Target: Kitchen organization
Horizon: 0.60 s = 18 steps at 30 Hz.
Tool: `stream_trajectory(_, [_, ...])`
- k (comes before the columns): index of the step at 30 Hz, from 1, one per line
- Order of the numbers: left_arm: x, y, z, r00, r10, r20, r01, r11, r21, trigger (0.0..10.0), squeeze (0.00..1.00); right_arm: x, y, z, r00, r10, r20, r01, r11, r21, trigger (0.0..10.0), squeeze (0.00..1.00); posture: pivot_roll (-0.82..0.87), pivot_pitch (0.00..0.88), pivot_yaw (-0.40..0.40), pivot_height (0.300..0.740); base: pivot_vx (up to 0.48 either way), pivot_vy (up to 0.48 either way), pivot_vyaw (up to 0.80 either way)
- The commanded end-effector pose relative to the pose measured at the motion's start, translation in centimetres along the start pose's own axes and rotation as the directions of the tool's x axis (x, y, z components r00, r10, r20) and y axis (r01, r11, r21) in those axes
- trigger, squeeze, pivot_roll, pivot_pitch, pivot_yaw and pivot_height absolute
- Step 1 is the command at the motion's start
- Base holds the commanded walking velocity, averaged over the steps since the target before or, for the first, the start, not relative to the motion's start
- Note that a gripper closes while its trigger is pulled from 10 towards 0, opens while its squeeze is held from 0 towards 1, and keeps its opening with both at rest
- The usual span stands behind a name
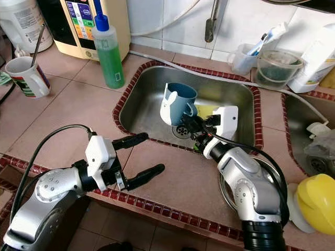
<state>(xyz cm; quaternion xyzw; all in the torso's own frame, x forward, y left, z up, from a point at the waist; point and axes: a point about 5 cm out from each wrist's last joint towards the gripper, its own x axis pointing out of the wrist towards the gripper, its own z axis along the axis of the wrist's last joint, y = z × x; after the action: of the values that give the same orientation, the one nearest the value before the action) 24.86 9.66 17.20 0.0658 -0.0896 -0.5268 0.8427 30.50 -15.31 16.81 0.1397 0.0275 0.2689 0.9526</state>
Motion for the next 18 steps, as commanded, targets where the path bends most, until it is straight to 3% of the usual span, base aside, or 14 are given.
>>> stream_trajectory(1, [-0.3,0.57,0.1,1.0,0.008,-0.001,-0.008,1.0,0.012,10.0,0.0,-0.18,0.13,-0.12,1.0,-0.002,-0.02,0.002,1.0,0.003,10.0,0.0,0.02,0.181,-0.037,0.74,0.0,0.0,0.0])
stream_trajectory(9, [-0.25,0.66,0.26,1.0,0.012,0.005,-0.012,1.0,0.015,10.0,0.0,-0.14,0.1,-0.76,0.999,-0.009,-0.05,0.009,1.0,0.005,10.0,0.0,0.02,0.181,-0.038,0.74,0.0,0.0,0.0])
stream_trajectory(10, [-0.23,0.59,0.24,1.0,0.011,0.007,-0.011,1.0,0.012,10.0,0.0,-0.15,0.15,-0.79,0.999,-0.007,-0.051,0.007,1.0,0.01,10.0,0.5,0.02,0.181,-0.04,0.74,0.0,0.0,0.0])
stream_trajectory(11, [-0.23,0.57,0.24,1.0,0.011,0.007,-0.011,1.0,0.011,10.0,0.0,-0.15,0.17,-0.79,0.999,-0.006,-0.051,0.006,1.0,0.012,10.0,0.5,0.02,0.181,-0.04,0.74,0.0,0.0,0.0])
stream_trajectory(12, [-0.22,0.58,0.23,1.0,0.011,0.007,-0.011,1.0,0.011,10.0,0.0,-0.16,0.16,-0.76,0.999,-0.005,-0.053,0.006,1.0,0.019,10.0,1.0,0.02,0.182,-0.04,0.74,0.0,0.0,0.0])
stream_trajectory(18, [-0.24,0.72,0.21,1.0,0.012,0.008,-0.012,1.0,0.011,10.0,0.0,-0.2,0.05,-0.61,0.999,-0.007,-0.054,0.008,1.0,0.025,10.0,1.0,0.02,0.186,-0.041,0.74,0.0,0.0,0.0])
